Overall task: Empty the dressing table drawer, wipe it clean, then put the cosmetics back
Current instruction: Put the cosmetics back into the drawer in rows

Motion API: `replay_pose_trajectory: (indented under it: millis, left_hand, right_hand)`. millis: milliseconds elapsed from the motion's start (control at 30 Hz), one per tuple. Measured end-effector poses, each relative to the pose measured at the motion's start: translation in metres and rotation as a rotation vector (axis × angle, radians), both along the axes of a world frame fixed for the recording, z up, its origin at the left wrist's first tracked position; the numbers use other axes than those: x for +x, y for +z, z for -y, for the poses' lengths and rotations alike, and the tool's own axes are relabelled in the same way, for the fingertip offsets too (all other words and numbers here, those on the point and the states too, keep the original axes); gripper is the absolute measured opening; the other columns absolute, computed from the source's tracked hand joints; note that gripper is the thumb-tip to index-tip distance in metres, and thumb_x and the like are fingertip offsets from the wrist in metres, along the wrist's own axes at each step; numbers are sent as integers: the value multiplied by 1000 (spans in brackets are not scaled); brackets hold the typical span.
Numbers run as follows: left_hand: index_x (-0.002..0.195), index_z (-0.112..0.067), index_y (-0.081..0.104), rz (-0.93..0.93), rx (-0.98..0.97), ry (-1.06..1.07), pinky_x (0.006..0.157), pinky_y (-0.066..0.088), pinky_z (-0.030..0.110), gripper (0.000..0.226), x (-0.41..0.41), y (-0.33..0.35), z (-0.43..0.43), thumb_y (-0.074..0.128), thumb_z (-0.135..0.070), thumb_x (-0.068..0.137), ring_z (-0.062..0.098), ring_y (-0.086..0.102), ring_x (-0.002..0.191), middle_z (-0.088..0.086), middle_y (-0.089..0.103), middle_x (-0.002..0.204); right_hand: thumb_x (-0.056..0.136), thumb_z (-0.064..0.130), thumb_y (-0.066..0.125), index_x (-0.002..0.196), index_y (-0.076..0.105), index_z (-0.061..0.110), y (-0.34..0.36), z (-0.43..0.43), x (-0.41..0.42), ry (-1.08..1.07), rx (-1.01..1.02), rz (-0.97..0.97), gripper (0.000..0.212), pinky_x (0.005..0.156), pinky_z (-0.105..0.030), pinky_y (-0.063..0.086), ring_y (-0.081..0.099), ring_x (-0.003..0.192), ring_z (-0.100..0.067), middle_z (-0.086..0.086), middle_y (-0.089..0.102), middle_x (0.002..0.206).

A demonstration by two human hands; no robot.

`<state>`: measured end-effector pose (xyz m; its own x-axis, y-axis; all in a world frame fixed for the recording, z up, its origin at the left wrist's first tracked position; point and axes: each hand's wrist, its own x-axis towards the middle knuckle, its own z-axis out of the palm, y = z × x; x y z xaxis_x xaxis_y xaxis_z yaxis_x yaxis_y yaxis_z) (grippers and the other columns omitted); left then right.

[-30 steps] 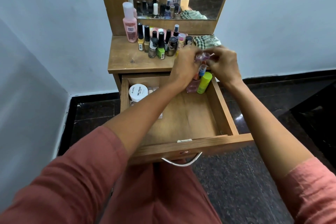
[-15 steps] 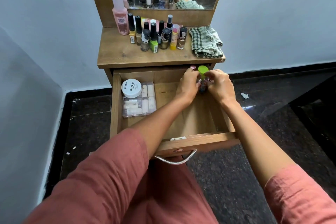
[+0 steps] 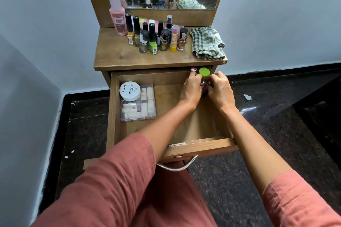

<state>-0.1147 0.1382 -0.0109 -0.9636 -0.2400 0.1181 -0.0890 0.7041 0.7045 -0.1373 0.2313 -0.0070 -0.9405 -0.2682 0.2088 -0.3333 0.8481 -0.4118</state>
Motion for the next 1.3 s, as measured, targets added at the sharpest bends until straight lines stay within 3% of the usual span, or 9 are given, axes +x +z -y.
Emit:
replay_pose_trajectory:
  millis: [400, 633, 767, 900, 967, 1067, 1167, 1300]
  left_hand:
    - [107, -1, 56, -34, 8, -19, 87, 44, 42, 23, 7, 4, 1, 56, 1, 84, 37, 55, 109, 16, 47, 132]
    - [102, -3, 63, -197, 56, 18, 77, 46, 33, 19, 17, 26, 18, 58, -1, 83, 28, 60, 96, 14, 61, 107]
    - [100, 0, 64, -340, 57, 88, 78, 44, 14, 20, 23, 50, 50, 54, 6, 84, 21, 61, 94, 14, 64, 105]
    - [94, 0, 62, -464, 70, 173, 78, 42, 7, 13, 28, 68, 93, 52, 4, 86, 10, 53, 87, 10, 60, 97]
    - [93, 0, 60, -516, 69, 253, 75, 38, 3, 13, 29, 73, 114, 51, 4, 85, 9, 49, 87, 9, 58, 97]
    - [101, -3, 59, -488, 22, 316, 83, 38, 10, 23, 24, 75, 138, 51, 7, 83, 16, 51, 99, 13, 56, 109]
    - [113, -3, 58, -410, -41, 290, 94, 39, 19, 31, 18, 73, 150, 54, 5, 83, 21, 51, 111, 14, 54, 119]
    - [121, -4, 55, -349, -74, 238, 92, 34, 16, 35, 13, 70, 155, 54, 0, 86, 21, 51, 112, 14, 55, 121]
  right_hand:
    - [81, 1, 59, 109, 58, 0, 6, -1, 5, -12, -27, 26, 28, 87, -42, 46, 50, 110, -33, -18, 55, 112]
    - [82, 0, 53, 100, 64, 0, 28, 17, 9, -11, -196, -56, 22, 84, -42, 47, 56, 101, -35, -19, 60, 105]
    - [85, -3, 52, 96, 66, -3, 54, 47, 7, 72, -305, -115, 18, 82, -30, 46, 59, 94, -31, -21, 65, 100]
    - [83, -8, 50, 99, 66, -3, 82, 90, 6, 204, -397, -166, 23, 74, -4, 41, 60, 88, -23, -19, 66, 98]
    - [81, -9, 49, 106, 64, -2, 93, 111, 4, 250, -400, -176, 30, 81, -10, 45, 59, 93, -23, -18, 63, 104]
    - [81, -7, 52, 119, 58, 2, 104, 135, -2, 322, -330, -163, 39, 95, -32, 46, 55, 109, -24, -15, 57, 116]
    - [83, -6, 53, 126, 53, 6, 108, 149, -10, 350, -228, -160, 45, 101, -34, 42, 48, 119, -24, -11, 53, 125]
    - [85, -3, 54, 124, 55, 6, 105, 155, -17, 325, -117, -149, 40, 95, -30, 42, 49, 115, -24, -11, 56, 121]
